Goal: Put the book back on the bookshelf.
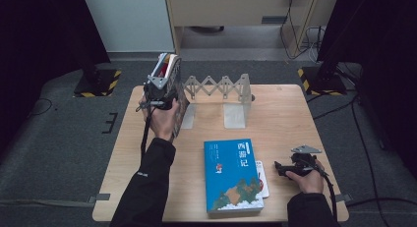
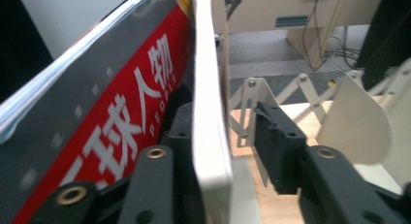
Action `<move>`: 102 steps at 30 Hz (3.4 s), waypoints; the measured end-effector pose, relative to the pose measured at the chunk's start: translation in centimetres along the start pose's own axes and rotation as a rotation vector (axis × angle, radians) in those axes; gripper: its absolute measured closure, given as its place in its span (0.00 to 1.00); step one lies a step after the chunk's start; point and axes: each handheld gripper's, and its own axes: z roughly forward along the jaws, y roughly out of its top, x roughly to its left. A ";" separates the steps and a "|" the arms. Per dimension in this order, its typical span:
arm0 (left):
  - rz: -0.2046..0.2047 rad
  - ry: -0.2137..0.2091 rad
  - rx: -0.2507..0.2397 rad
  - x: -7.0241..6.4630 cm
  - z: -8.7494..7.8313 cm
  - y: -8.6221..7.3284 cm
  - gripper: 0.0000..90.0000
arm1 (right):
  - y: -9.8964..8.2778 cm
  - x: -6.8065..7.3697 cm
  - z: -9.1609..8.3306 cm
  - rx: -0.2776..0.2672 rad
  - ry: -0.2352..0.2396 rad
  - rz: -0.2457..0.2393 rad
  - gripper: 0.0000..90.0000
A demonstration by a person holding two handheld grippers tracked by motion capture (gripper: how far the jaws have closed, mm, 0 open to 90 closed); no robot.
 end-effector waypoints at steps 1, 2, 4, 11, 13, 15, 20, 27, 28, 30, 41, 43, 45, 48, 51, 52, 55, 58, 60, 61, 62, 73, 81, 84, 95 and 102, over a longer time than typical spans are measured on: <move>0.000 -0.006 -0.001 0.1 -0.4 -0.2 0.61 | 0.0 0.0 0.0 0.000 0.000 0.000 0.01; -0.005 -0.021 -0.007 0.1 -0.7 -0.4 0.60 | 0.0 0.0 0.0 0.000 0.000 0.000 0.01; -0.003 -0.047 -0.018 0.4 -1.4 -0.8 0.56 | 0.0 0.0 0.0 0.000 0.000 0.000 0.01; -0.012 -0.125 -0.059 1.2 -3.3 -2.4 0.49 | 0.0 0.0 0.0 0.000 0.000 0.000 0.01; -0.020 -0.148 -0.061 1.5 -3.8 -3.0 0.48 | 0.0 0.0 0.0 0.000 0.000 0.000 0.01; -0.022 -0.169 -0.071 1.7 -4.3 -3.5 0.47 | 0.0 0.0 0.0 -0.001 0.000 0.001 0.01; -0.040 -0.236 -0.089 2.4 -5.7 -4.9 0.45 | 0.0 0.0 0.0 0.000 0.000 0.003 0.01; -0.027 -0.309 -0.064 3.0 -7.3 -6.7 0.43 | 0.0 0.0 0.0 -0.001 0.000 0.001 0.01; -0.025 -0.315 -0.060 3.1 -7.5 -7.0 0.43 | 0.0 0.0 0.0 -0.001 0.000 0.000 0.01; -0.021 -0.327 -0.052 3.1 -7.9 -7.7 0.41 | 0.0 0.0 0.0 -0.001 0.000 0.000 0.01; 0.048 -0.430 0.067 1.1 -7.9 -12.2 0.36 | 0.5 0.1 -0.1 0.046 -0.008 0.007 0.03; 0.039 -0.439 0.083 1.0 -7.7 -12.7 0.35 | 0.6 0.2 -0.2 0.062 -0.009 0.010 0.06; 0.038 -0.443 0.093 0.9 -7.5 -13.2 0.35 | 0.8 0.3 -0.4 0.077 -0.005 0.007 0.08; 0.027 -0.459 0.110 0.7 -7.2 -13.9 0.33 | 1.1 0.4 -0.7 0.066 0.004 0.014 0.09; 0.022 -0.478 0.134 0.4 -6.7 -14.8 0.33 | 1.6 0.7 -1.3 0.028 0.016 0.031 0.11; 0.022 -0.483 0.141 0.3 -6.6 -15.0 0.32 | 1.8 0.9 -1.6 0.019 0.022 0.044 0.11; 0.022 -0.501 0.170 -0.3 -6.2 -15.8 0.31 | 2.3 1.5 -2.2 -0.003 0.059 0.067 0.12; 0.030 -0.526 0.188 -1.0 -6.0 -16.3 0.30 | 2.7 2.4 -2.7 -0.018 0.094 0.061 0.12; 0.048 -0.528 0.195 -1.5 -5.9 -16.5 0.30 | 3.0 3.2 -3.0 -0.027 0.119 0.068 0.11; 0.050 -0.541 0.198 -1.9 -5.8 -16.6 0.30 | 3.2 3.5 -3.0 -0.033 0.129 0.059 0.11; 0.048 -0.549 0.202 -2.2 -5.7 -16.7 0.30 | 3.3 3.9 -3.1 -0.036 0.141 0.061 0.11; 0.074 -0.625 0.258 -5.2 -4.6 -17.8 0.28 | 4.0 7.3 -2.7 -0.009 0.236 0.024 0.12; 0.100 -0.662 0.272 -6.5 -4.1 -18.5 0.25 | 4.1 8.6 -2.2 0.010 0.274 0.007 0.12; 0.069 -0.680 0.277 -6.6 -3.8 -18.8 0.21 | 4.0 9.0 -1.9 0.018 0.284 -0.008 0.12; -0.020 -0.767 0.259 -7.2 -2.4 -20.0 0.09 | 3.9 9.7 -1.2 0.035 0.314 0.001 0.12; -0.107 -0.792 0.286 -7.6 -1.7 -20.7 0.02 | 3.9 9.9 -1.1 0.042 0.334 0.013 0.14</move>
